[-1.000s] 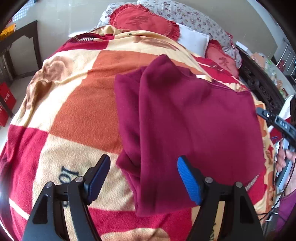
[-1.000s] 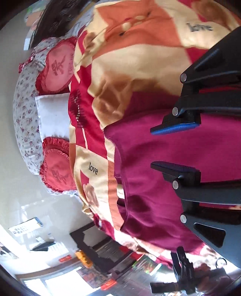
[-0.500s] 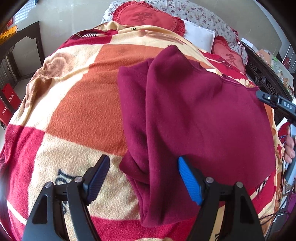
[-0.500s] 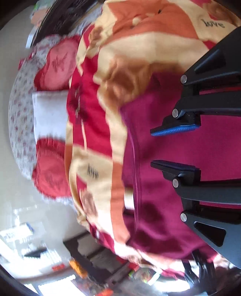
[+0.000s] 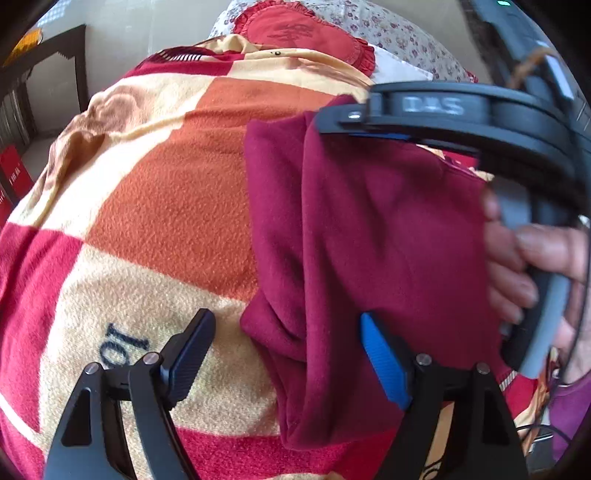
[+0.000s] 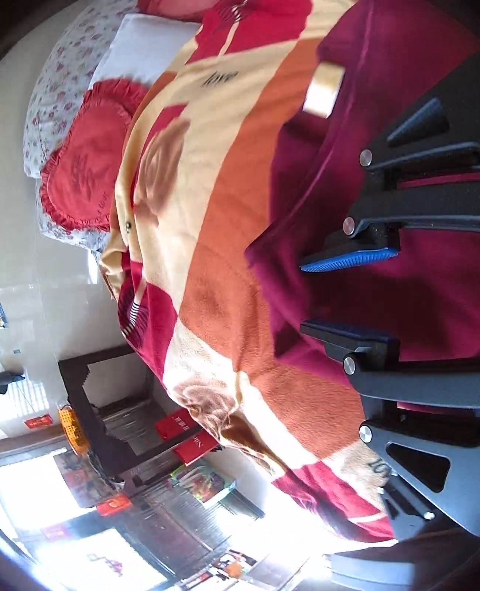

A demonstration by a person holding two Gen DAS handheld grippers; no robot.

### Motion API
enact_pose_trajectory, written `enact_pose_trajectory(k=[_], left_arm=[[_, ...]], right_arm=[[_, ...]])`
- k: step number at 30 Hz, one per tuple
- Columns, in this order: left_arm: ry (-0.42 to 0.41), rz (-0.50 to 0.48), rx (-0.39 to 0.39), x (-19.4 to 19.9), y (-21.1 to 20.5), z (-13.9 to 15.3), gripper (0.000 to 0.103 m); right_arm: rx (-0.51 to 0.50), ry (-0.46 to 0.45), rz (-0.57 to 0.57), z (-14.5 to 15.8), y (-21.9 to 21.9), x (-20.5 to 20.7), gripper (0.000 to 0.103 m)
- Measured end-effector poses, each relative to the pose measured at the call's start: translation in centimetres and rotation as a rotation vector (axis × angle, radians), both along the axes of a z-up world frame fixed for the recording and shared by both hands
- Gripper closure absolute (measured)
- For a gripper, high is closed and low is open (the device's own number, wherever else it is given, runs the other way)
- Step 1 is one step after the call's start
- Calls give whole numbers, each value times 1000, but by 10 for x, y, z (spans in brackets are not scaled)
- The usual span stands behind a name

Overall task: Fold small clothes
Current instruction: 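Lower the hem onto the collar end and open both tools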

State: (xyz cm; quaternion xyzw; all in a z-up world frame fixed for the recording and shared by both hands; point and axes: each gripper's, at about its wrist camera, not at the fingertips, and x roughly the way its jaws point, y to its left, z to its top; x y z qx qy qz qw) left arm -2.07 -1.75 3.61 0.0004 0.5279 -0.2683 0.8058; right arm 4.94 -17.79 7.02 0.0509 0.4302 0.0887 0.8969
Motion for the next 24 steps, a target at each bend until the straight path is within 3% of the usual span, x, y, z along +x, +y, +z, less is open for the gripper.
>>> enact_pose_trajectory(k=[5,10,14,17,18,19,21,24], left_arm=[[28,19,-76,1,12,-3,19],[18,10,-83,-3,14,-4,17],[15,17,-88,-6,13,-4,16],[19,15,-90,-9,14,-3,16],[21,12,-91,-9,14,-3,16],[22,11,-92,-9,15,-3,16],[25,8,-97,-7,18,-3,16],[24,13,-109,-8,25,-5,15]], right_arm=[[20,106,-54,-32,-3,35,94],[49,60,-63,-10,-5,21,94],[-9,5,86,11,24,13,92],[-121,33,160,3,51,23,90],[-137,62,171,-4,55,28,90],[-150,91,175,-12,56,31,101],[-144,115,171,-21,54,34,103],[-155,64,117,-17,46,30,103]])
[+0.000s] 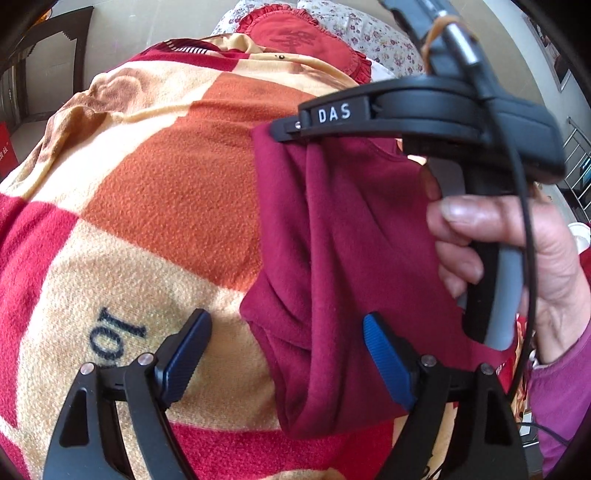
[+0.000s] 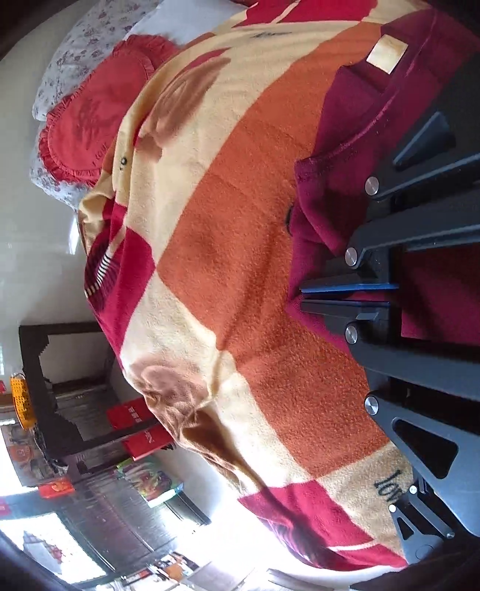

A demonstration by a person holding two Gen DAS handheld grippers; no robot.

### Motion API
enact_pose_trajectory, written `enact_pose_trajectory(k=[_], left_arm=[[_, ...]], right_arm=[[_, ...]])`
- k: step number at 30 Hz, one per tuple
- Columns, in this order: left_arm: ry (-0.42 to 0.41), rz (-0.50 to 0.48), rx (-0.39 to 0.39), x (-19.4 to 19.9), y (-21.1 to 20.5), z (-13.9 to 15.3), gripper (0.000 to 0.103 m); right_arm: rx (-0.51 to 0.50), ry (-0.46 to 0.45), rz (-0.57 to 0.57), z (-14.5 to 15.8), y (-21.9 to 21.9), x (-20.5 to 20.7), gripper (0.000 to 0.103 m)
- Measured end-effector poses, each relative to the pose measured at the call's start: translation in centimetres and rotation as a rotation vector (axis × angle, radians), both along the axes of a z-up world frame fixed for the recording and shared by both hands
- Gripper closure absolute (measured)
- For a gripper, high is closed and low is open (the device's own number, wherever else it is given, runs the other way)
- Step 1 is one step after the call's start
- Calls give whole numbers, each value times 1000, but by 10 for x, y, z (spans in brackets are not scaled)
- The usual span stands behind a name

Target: Fold small clothes

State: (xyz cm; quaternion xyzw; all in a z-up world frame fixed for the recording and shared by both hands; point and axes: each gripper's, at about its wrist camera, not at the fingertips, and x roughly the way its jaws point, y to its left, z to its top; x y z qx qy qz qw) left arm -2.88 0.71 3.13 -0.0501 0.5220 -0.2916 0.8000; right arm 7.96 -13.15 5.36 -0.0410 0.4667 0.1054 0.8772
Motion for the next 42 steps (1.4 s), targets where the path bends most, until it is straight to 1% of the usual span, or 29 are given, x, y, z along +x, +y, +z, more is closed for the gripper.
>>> enact_pose_trajectory(k=[1,3,4,5,8,9,10,12,14,15,18,19,20,22,24,26,27,28,30,32,34,35,36,38,39,40,41,42], left_arm=[[1,2,0,0,1,0,15],[6,5,2,1,2,2,15],[7,4,0,2,3,2,15],[8,3,-4,2,3,2,15],[10,5,-8,4,4,1,15],[11,6,-10,4,4,1,14],[11,9,-11,5,4,1,14],[12,13,-13,6,5,1,13],[12,18,-11,5,3,2,13],[12,20,-10,5,2,2,13],[19,35,-15,6,0,3,13],[22,40,-21,6,0,2,13],[24,46,-28,7,0,2,13],[28,59,-43,8,1,0,13],[30,68,-51,9,2,0,14],[33,78,-63,10,4,1,15],[36,81,-75,10,5,1,20],[43,81,-90,11,5,1,27],[63,75,-115,11,7,0,32],[66,86,-126,11,8,-1,32],[74,91,-137,11,10,-2,32],[77,94,-141,11,11,-2,33],[77,94,-143,10,12,-2,33],[73,89,-134,9,11,-1,32],[72,84,-128,9,10,-1,31],[71,77,-123,9,9,0,29],[71,71,-123,9,8,0,27],[71,70,-126,8,7,1,25]], right_arm=[[-12,3,-25,-4,-3,2,103],[12,36,-51,-13,-8,8,103],[23,33,-54,-14,-9,7,103],[37,24,-53,-11,-9,5,103],[173,10,-70,13,-18,-8,103],[204,-4,-81,22,-23,-14,99],[213,-13,-87,28,-26,-19,94],[193,-15,-108,34,-32,-28,94],[200,5,-133,30,-40,-31,93],[210,29,-154,23,-44,-30,93],[275,156,-193,-14,-53,-19,89],[303,161,-203,-19,-56,-20,88],[324,154,-209,-19,-59,-22,87],[378,160,-209,-14,-63,-22,76],[403,171,-199,-8,-63,-21,69],[381,180,-179,-1,-58,-19,65],[361,183,-171,0,-54,-17,63],[340,186,-168,1,-50,-14,62],[289,207,-161,-1,-38,-6,61],[237,237,-145,-5,-23,3,57],[150,261,-138,-11,-8,10,48],[101,273,-129,-15,1,13,45],[53,278,-117,-20,10,16,40],[-30,280,-103,-27,23,18,38],[-62,271,-97,-28,28,18,41],[-76,254,-99,-27,29,16,56],[-89,231,-113,-24,26,13,67],[-75,211,-117,-20,19,9,80]])
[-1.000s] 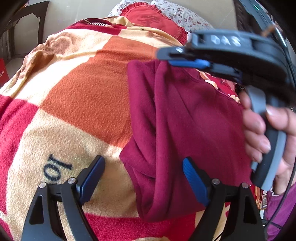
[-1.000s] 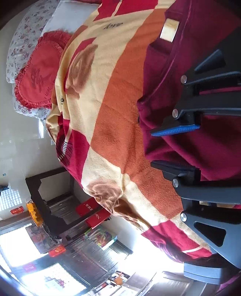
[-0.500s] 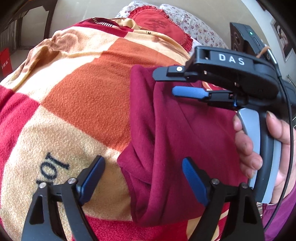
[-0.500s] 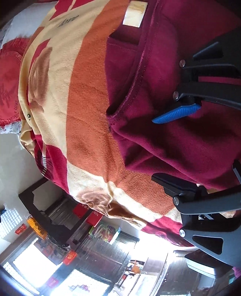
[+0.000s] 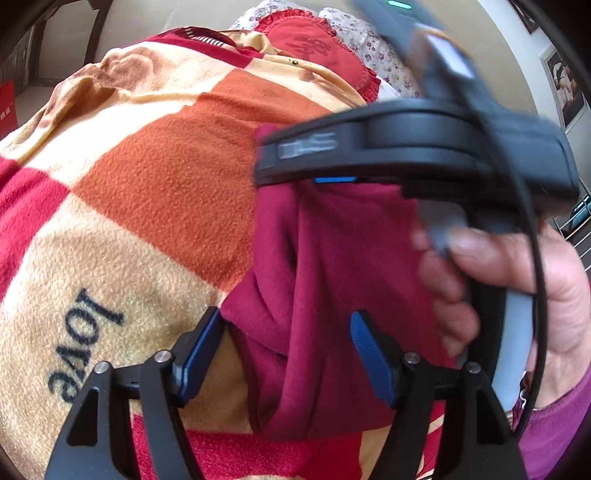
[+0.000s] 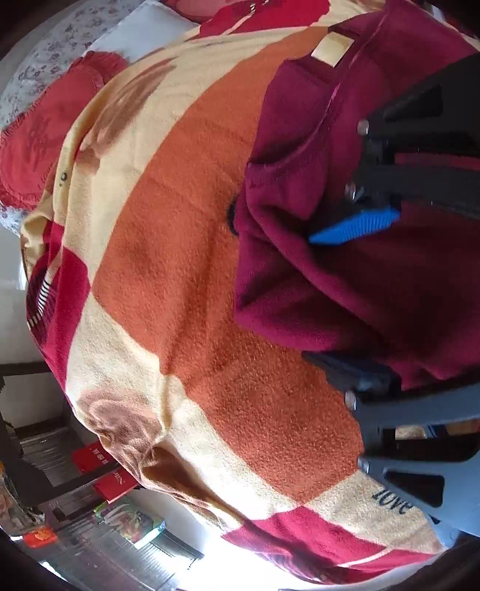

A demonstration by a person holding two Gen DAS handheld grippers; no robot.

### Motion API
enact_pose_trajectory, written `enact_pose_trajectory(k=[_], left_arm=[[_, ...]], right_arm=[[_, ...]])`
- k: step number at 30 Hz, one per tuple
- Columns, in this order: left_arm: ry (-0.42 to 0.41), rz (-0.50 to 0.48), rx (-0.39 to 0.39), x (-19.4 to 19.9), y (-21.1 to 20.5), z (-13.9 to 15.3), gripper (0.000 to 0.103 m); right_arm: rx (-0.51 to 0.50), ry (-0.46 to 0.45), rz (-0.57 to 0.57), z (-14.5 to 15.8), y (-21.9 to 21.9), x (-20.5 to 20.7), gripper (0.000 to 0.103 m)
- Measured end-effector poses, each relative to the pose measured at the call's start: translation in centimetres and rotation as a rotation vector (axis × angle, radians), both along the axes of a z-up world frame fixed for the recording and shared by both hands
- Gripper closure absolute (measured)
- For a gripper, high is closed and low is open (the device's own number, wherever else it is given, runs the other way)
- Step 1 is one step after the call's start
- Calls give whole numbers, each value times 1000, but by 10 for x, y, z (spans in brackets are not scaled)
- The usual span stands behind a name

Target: Fold small clothes

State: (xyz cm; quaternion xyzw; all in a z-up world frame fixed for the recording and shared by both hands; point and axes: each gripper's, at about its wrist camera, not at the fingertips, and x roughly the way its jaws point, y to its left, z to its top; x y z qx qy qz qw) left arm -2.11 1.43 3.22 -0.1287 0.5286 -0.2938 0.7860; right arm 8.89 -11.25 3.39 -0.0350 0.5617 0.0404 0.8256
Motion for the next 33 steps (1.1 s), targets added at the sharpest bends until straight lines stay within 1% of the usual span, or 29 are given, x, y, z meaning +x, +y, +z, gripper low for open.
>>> enact_pose_trajectory(k=[1,3,4,5,6,7,8,9,10,15,17,19,20,21,22,24,25,26,27,28,30,33], left_arm=[[-1,2,-1,0,-1,1,24],[-5,2,7,-1,-4,2,24],[-8,-5,3,-1,-7,3,27],[-10,-17,-3,-2,-9,5,34],[-12,-33,-8,-4,-11,7,52],[-18,-47,-2,-5,-14,10,62],[-34,-56,-3,-7,-16,13,67],[-47,-65,-7,-10,-17,17,77],[-61,-72,-13,-13,-18,22,80],[-96,-90,-6,-20,-21,37,83],[-108,-94,6,-23,-24,41,83],[-115,-93,7,-25,-24,44,83],[-117,-93,10,-26,-27,47,83],[-122,-95,13,-27,-28,48,83],[-127,-98,15,-29,-28,50,83],[-141,-107,27,-36,-29,55,84],[-147,-109,34,-37,-30,57,84],[-152,-110,35,-38,-29,59,84],[-155,-112,31,-38,-29,61,84],[-156,-118,26,-39,-30,64,84],[-165,-137,20,-36,-35,69,84],[-191,-184,-1,-47,-48,88,84]], right_arm=[[53,-12,3,4,-8,-4,92],[168,-29,-8,15,-28,-13,101],[206,-44,-11,20,-35,-18,102],[235,-64,-13,25,-41,-23,103],[260,-76,-18,30,-47,-27,103],[289,-82,-22,33,-53,-29,103],[306,-84,-26,35,-56,-31,103],[320,-86,-33,35,-59,-31,103],[327,-88,-37,35,-62,-31,103],[337,-95,-35,40,-58,-36,102],[297,-85,-23,41,-53,-35,96],[267,-69,-21,42,-51,-35,77],[263,-65,-22,42,-49,-35,71],[265,-57,-19,41,-47,-34,62],[269,-43,-17,38,-45,-33,58],[253,3,-18,27,-41,-30,58],[230,7,-21,23,-40,-30,63],[219,-5,-27,22,-41,-32,70],[217,-32,-41,25,-45,-36,90],[228,-57,-52,29,-49,-40,97],[243,-109,-52,43,-59,-51,100],[223,-167,-37,65,-75,-69,102]])
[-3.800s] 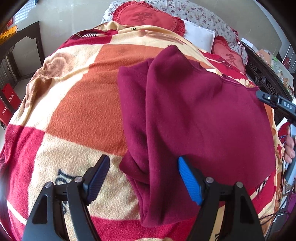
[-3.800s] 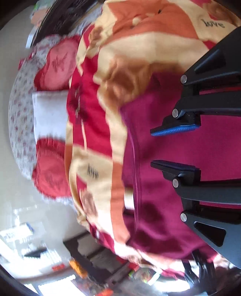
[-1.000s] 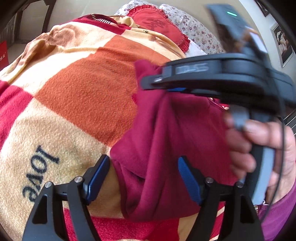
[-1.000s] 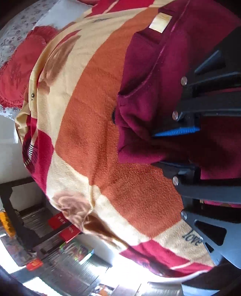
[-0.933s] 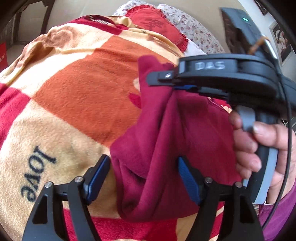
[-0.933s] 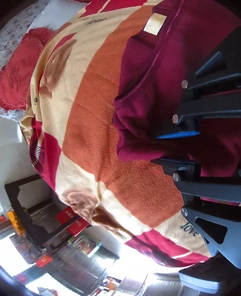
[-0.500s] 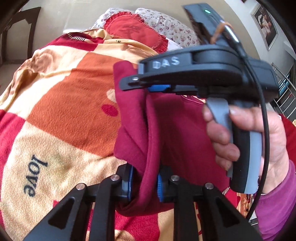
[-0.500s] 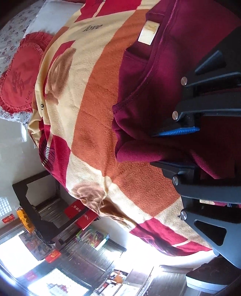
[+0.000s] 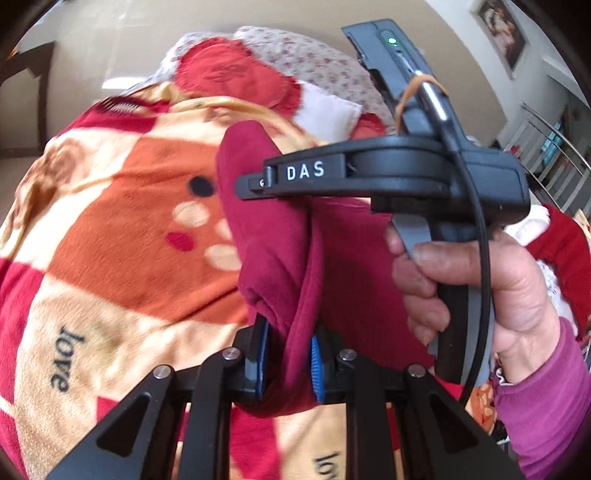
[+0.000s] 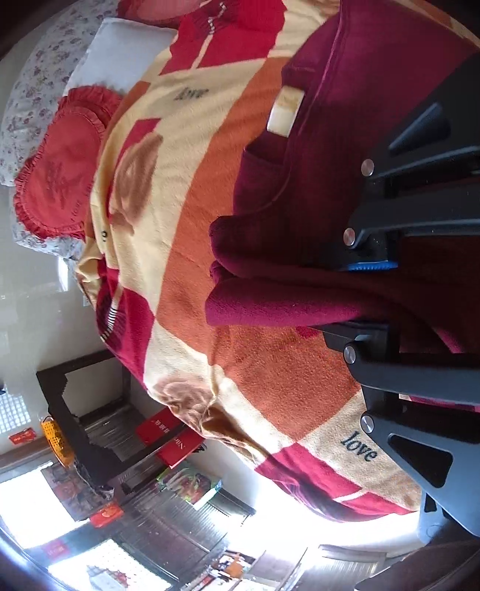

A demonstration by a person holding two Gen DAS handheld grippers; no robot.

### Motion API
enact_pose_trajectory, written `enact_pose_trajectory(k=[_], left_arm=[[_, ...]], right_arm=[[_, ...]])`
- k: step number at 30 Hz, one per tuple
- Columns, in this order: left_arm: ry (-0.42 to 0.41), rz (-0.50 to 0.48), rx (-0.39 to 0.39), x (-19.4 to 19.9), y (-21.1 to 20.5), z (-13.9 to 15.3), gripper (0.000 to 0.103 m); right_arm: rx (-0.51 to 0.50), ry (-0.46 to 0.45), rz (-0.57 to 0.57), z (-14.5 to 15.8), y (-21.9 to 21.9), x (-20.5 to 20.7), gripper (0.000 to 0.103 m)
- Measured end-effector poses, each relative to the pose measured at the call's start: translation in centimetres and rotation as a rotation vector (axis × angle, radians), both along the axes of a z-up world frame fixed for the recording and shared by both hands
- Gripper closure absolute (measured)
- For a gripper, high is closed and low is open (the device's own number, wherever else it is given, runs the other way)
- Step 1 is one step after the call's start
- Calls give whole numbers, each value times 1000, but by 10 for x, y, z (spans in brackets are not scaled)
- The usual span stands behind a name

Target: Fold small clothes

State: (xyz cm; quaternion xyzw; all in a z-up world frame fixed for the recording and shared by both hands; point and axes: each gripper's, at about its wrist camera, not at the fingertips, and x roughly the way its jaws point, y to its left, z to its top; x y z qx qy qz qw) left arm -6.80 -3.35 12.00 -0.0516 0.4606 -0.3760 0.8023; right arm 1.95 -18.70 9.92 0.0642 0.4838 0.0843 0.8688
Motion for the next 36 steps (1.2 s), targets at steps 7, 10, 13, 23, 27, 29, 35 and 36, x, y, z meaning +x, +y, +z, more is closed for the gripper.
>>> enact_pose_trajectory(k=[7,10,13,23,27,29,35,36], left_arm=[[-64,-142,-42,-33,-68,40,84],[-82,-199,-44,-51,-100,46,73],[-36,-255,-52,-64,-122,45,28],[-115,-199,128,-71,-114,23,26],[-101,-183,215,-64,-116,-7,26],[-82,-186,245,-64,-121,-21,26],[-53,-217,273,-73,-129,-46,26],[-46,-225,273,-74,-129,-48,26]], right_arm=[[-5,-101,-73,51,-71,-51,103],[-15,-112,-137,59,-114,-78,103],[-15,-99,-210,51,-158,-101,103],[69,-5,-429,-32,-253,-139,94],[11,-84,-467,1,-245,-171,90],[45,-138,-420,18,-232,-187,90],[-82,-69,-287,-6,-180,-208,93],[-88,-28,-309,-20,-184,-212,93]])
